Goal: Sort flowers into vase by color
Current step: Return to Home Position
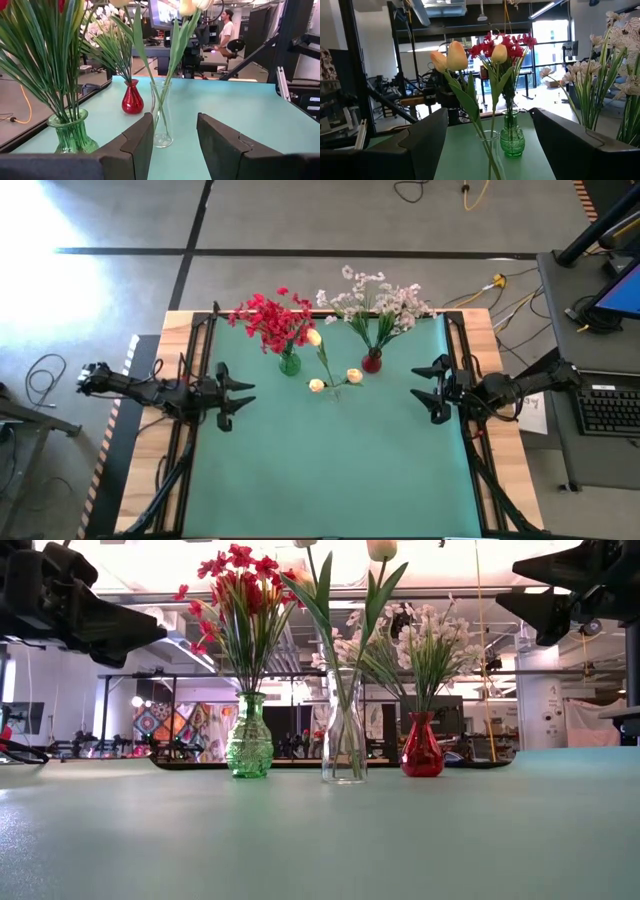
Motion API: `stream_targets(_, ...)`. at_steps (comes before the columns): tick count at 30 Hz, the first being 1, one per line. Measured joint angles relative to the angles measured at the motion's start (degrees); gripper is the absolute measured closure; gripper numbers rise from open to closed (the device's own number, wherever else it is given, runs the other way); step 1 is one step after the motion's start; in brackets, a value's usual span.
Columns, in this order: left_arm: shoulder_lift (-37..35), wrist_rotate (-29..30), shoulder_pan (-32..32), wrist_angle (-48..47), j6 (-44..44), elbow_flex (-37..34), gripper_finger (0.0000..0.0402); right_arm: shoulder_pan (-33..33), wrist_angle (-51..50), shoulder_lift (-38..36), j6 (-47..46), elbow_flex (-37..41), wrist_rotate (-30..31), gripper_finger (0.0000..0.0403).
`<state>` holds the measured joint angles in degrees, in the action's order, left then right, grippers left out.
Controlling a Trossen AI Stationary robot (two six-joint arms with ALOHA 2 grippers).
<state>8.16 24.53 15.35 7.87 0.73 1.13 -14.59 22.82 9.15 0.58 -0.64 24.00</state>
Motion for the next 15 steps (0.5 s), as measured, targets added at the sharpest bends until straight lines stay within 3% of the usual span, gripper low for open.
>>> stream_targets(15,3.16,0.0,0.0,-0.01,0.0,0.0,0.0263,0.0,0.01,0.0,0.0,0.02,0.01,0.0115)
